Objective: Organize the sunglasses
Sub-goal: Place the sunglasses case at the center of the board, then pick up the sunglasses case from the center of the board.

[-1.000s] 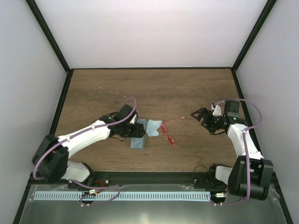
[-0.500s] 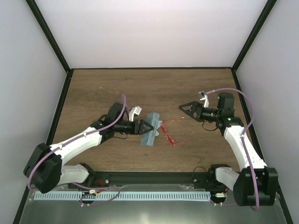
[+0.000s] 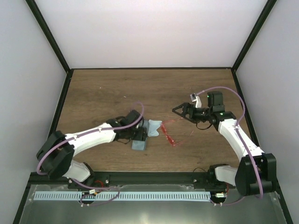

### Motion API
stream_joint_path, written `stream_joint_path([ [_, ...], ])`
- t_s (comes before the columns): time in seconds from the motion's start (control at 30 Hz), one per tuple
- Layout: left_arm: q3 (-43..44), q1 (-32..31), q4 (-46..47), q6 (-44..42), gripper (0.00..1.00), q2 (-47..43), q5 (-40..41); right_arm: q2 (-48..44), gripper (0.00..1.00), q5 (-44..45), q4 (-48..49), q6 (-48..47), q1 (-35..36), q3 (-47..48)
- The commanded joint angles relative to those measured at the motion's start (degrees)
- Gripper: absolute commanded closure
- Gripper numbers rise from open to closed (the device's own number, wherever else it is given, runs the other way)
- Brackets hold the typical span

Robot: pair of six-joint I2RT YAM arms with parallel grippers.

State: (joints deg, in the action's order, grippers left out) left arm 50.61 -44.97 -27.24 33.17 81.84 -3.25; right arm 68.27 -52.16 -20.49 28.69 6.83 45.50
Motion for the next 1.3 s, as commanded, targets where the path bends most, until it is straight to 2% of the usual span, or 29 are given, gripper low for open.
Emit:
stream_joint_path([
  [0.0, -3.4, -5.7, -0.7, 8.3, 0.43, 3.1, 10.0, 0.2, 0.00, 8.5, -5.2, -4.4, 3.9, 4.6],
  [0.1, -2.9, -6.9, 0.1, 9.4, 0.22, 5.1, 10.8, 0.4, 0.00, 10.5, -6.2, -4.6, 6.0, 4.7],
  [0.17, -2.5, -7.0, -1.1, 9.0, 0.04, 4.8, 11.9, 0.9, 0.00, 13.2, -7.6, -4.5, 8.6, 5.6],
  [0.2, -2.4, -7.0, -1.4, 8.4, 0.01, 3.9, 12.3, 0.9, 0.00, 16.6, -8.4, -4.3, 10.2, 6.3],
  [0.33, -2.3, -6.5, -2.8, 7.1, 0.00, -2.9, 14.0, 2.4, 0.00, 30.6, -12.6, -0.4, 17.0, 10.0],
  [0.4, -3.0, -5.7, -2.4, 4.7, 0.00, -8.2, 13.8, 3.9, 0.00, 38.9, -14.6, 5.5, 20.6, 11.3],
  [0.47, -4.6, -2.9, -2.8, 4.9, 0.00, -14.4, 13.2, 6.3, 0.00, 43.2, -15.7, 10.0, 23.6, 12.9],
  [0.53, -7.1, 3.6, -4.9, 7.2, 0.00, -20.6, 11.0, 9.9, 0.00, 47.1, -17.9, 14.0, 27.7, 15.6],
  [0.63, -10.5, 19.0, -8.9, 8.0, 0.00, -27.2, 3.7, 17.2, 0.00, 52.6, -24.0, 20.8, 35.6, 21.4],
  [0.7, -12.0, 24.6, -9.3, 7.1, 0.00, -28.5, -0.1, 22.6, 0.00, 55.3, -26.4, 24.5, 40.6, 25.7],
  [0.77, -12.3, 27.5, -9.8, 5.2, 0.00, -27.8, -2.6, 29.1, 0.00, 57.3, -28.6, 27.4, 45.2, 30.6],
  [0.93, -9.6, 30.2, -11.8, 0.9, 0.00, -25.6, -4.5, 38.8, 0.00, 59.2, -31.5, 32.7, 52.3, 40.1],
  [1.27, -11.5, 28.2, -12.4, 0.4, 0.00, -28.7, -4.9, 45.5, 0.00, 59.9, -35.1, 34.8, 54.7, 45.7],
])
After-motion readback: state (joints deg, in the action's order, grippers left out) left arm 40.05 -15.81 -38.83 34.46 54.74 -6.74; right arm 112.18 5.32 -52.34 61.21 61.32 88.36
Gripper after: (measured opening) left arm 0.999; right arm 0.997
